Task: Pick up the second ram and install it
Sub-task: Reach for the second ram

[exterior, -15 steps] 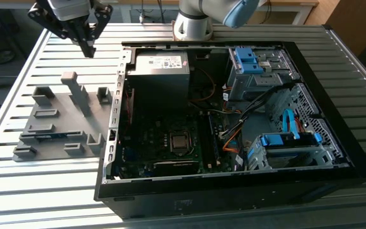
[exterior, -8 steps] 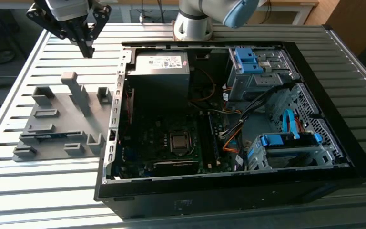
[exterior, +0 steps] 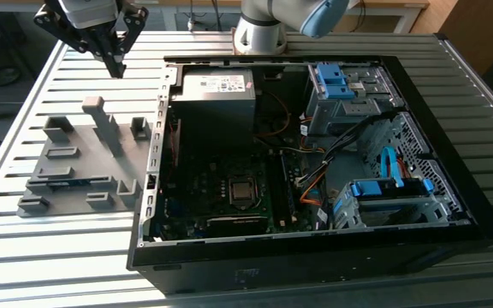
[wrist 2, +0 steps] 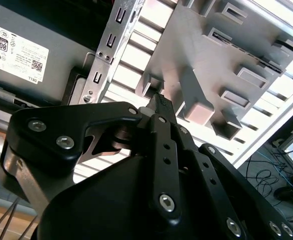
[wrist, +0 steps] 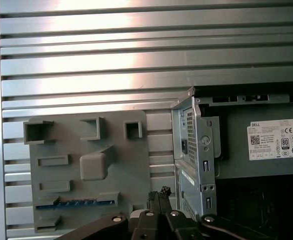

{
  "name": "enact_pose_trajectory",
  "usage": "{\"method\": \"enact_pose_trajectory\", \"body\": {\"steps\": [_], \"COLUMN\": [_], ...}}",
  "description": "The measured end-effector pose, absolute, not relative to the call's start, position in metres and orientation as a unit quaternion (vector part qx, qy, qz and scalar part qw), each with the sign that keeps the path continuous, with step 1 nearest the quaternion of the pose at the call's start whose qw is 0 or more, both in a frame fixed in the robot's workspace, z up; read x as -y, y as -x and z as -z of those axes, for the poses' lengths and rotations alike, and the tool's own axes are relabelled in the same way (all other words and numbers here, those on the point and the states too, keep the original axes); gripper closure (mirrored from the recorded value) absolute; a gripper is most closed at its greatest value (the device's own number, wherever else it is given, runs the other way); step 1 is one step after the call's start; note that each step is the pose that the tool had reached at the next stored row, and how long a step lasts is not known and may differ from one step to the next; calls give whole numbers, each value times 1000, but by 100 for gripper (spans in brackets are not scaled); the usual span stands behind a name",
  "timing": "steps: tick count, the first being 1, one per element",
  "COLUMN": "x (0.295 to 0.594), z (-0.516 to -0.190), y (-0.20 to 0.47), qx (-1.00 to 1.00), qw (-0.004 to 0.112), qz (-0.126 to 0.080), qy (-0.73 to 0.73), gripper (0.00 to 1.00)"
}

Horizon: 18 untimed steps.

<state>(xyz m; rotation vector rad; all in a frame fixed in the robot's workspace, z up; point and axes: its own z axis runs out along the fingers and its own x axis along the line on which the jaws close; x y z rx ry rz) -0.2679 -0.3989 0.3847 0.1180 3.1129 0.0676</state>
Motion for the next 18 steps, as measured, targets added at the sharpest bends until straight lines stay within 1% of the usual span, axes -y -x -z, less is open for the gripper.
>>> {"method": "enact_pose_trajectory", "body": {"steps": [18], "x": [399], "z": [-384], "y": [272], "qx": [-999], "qw": [13], "qz": [-22], "qy": [-38], "gripper": [89]}}
